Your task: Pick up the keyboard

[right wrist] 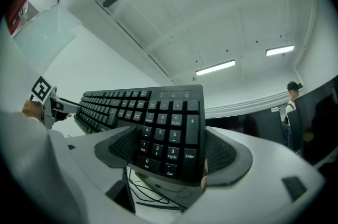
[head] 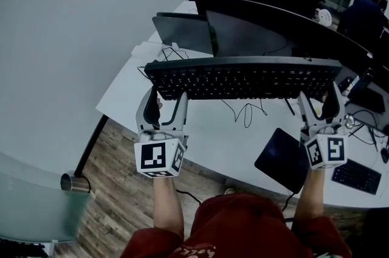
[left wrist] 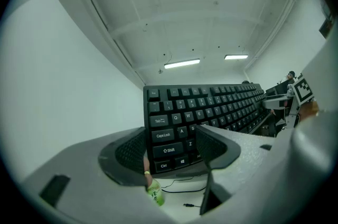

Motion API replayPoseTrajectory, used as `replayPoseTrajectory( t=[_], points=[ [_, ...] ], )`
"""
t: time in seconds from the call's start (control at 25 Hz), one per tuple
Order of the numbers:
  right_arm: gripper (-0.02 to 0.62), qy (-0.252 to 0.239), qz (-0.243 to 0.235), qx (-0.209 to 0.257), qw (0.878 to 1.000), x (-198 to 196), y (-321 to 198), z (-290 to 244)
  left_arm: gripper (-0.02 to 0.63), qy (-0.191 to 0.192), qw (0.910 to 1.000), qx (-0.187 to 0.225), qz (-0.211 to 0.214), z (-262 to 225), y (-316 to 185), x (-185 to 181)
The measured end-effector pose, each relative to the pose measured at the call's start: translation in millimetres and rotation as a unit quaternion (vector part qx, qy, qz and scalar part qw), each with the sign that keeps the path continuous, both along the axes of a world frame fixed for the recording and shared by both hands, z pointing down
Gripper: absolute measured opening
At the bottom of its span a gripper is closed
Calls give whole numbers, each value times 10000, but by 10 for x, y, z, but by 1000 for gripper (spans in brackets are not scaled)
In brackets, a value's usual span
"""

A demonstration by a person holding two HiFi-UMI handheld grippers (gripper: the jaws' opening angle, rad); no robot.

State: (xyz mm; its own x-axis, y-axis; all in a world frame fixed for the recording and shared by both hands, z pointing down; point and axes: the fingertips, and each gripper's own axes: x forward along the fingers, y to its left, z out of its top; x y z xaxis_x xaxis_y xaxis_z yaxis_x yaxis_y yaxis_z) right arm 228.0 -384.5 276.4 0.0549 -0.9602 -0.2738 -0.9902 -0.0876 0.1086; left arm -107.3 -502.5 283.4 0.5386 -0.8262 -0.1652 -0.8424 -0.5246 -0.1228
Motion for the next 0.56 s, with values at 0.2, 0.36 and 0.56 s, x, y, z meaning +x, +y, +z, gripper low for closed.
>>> replayPoseTrajectory(
  t=[0.2, 0.36, 0.56],
  points=[
    [400, 7, 30, -32, 10000, -6, 15, -12, 302, -9, 10000, -55, 34, 6, -6, 0],
    [400, 9, 45, -48, 10000, -11, 23, -14, 302, -18, 9999, -85, 53, 9, -14, 1],
    [399, 14, 68, -92, 9999, -19, 27, -18, 302, -25, 9998, -164, 80, 24, -27, 4]
  ],
)
